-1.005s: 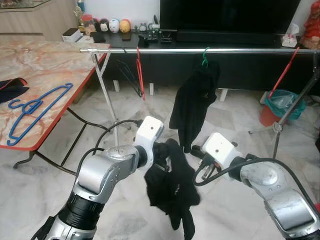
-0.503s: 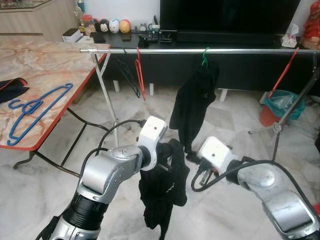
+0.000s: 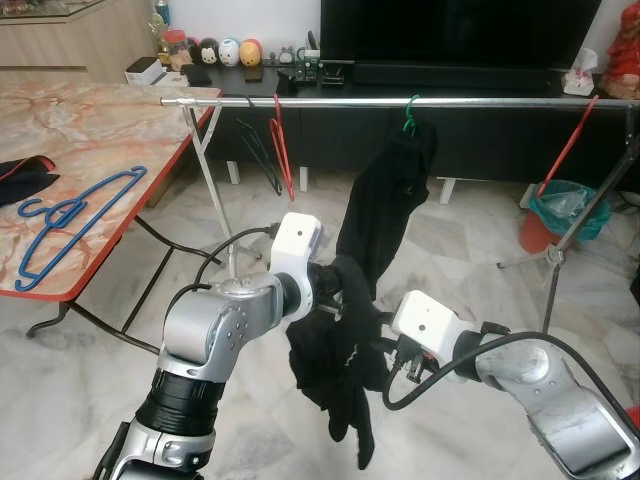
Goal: Hang hanger
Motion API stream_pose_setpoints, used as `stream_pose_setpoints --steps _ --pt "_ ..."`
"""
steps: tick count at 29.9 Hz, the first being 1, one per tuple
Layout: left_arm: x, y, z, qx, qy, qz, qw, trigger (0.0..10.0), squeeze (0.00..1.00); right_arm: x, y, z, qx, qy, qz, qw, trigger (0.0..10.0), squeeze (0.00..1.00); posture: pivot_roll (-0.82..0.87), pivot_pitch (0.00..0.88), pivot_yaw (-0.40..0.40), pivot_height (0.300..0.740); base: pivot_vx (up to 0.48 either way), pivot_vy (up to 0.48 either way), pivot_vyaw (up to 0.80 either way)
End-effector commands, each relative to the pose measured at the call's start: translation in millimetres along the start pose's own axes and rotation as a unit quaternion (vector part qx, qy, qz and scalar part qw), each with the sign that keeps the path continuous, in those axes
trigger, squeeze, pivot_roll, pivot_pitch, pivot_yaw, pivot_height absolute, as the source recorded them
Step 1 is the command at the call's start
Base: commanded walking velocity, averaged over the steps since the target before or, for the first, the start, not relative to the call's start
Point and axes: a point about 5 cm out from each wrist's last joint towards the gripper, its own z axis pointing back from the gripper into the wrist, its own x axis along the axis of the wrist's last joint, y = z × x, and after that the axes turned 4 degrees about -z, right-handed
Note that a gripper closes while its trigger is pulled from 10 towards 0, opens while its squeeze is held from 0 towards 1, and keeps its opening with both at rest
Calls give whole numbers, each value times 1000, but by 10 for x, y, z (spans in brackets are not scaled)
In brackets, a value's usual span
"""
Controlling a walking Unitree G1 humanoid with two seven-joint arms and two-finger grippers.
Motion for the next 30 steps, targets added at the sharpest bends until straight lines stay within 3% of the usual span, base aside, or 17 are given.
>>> stream_pose_setpoints --steps 1,9,10,11,30 --pt "125 -63 32 -14 -20 -8 1000 10000 0 112 23 9 4 -19 17 1000 10000 1000 -25 18 2 740 0 0 0" --pt "184 -158 13 -32 -27 8 999 10000 0 245 50 -34 -10 -47 29 998 10000 1000 -29 18 1 740 0 0 0" --pt "195 -167 16 -34 -28 11 999 10000 0 249 45 -46 -16 -44 33 998 10000 655 -29 18 1 740 0 0 0" --pt "207 -178 20 -37 -29 13 999 10000 0 252 41 -61 -22 -40 42 998 10000 0 -29 17 0 740 0 0 0" --pt "260 -250 14 -54 -28 52 997 10000 0 238 10 -147 -73 -8 100 992 10000 0 -29 14 -1 740 0 0 0"
